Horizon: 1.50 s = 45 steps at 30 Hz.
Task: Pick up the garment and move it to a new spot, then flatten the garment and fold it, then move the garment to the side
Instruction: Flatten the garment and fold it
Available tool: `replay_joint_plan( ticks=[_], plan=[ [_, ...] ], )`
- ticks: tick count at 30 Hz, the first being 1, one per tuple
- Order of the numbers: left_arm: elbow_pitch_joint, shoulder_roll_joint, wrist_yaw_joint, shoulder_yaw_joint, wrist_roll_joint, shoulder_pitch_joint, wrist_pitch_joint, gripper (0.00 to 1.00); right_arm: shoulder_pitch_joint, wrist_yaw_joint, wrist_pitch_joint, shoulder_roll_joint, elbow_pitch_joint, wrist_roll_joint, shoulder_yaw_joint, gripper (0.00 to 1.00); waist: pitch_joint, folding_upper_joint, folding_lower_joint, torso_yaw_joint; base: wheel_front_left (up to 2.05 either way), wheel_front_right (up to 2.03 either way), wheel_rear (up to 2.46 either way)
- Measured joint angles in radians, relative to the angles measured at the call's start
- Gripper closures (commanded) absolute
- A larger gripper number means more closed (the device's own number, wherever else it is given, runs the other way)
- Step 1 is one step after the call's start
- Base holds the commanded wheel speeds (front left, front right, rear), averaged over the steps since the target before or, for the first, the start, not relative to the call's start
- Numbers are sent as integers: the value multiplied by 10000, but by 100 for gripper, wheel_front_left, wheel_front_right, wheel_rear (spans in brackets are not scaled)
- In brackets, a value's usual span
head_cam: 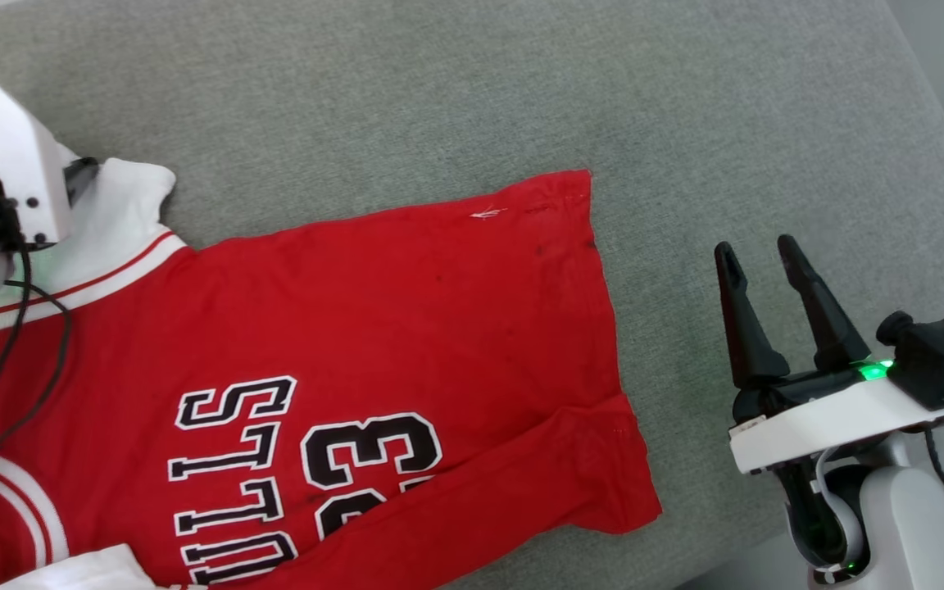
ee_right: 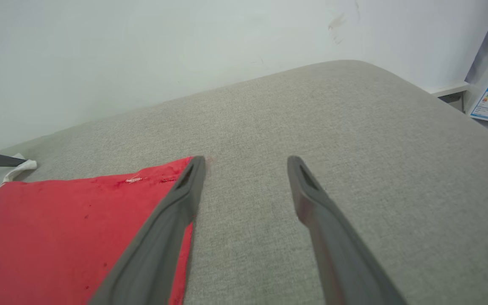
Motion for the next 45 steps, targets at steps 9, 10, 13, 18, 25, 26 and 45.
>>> replay_joint_plan(
  ticks=[9, 10, 13, 18, 25, 26, 45],
  plan=[
    [525, -90, 77, -127, -278, -165, 876, 100, -244, 0, -151, 6, 470, 347, 144, 0, 88, 0, -1, -184, 0, 0, 0],
    [558, -161, 79, -127, -276, -110, 688, 100, -289, 0, -94, 6, 497, 408, 165, 0, 60, 0, -1, -163, 0, 0, 0],
    [736, -403, 94, -161, -98, -2, -6, 100, -475, 0, 253, 8, 698, 516, 184, 0, -90, 0, -1, -51, 0, 0, 0],
    [991, -1037, 174, -94, 217, 94, -1854, 100, -1147, 0, 1137, -119, 1476, 752, 134, 0, -460, 0, -1, 360, 0, 0, 0],
    [828, -1779, -178, -100, 621, -102, -4034, 100, -2433, 2, 2560, -1011, 2876, 1678, 234, 0, -974, 0, 0, 1396, 0, 0, 0],
    [777, -1812, -257, -119, 686, -119, -4238, 100, -2594, 2, 2909, -1187, 3101, 1789, 219, 0, -1034, 0, -1, 1573, 0, 0, 0],
    [-552, -2523, -485, -322, 554, 247, -5262, 100, -5255, -2, 7921, -2495, 6073, 1674, 1425, 0, -758, 0, -1, 3890, 0, 0, 0]
  ],
)
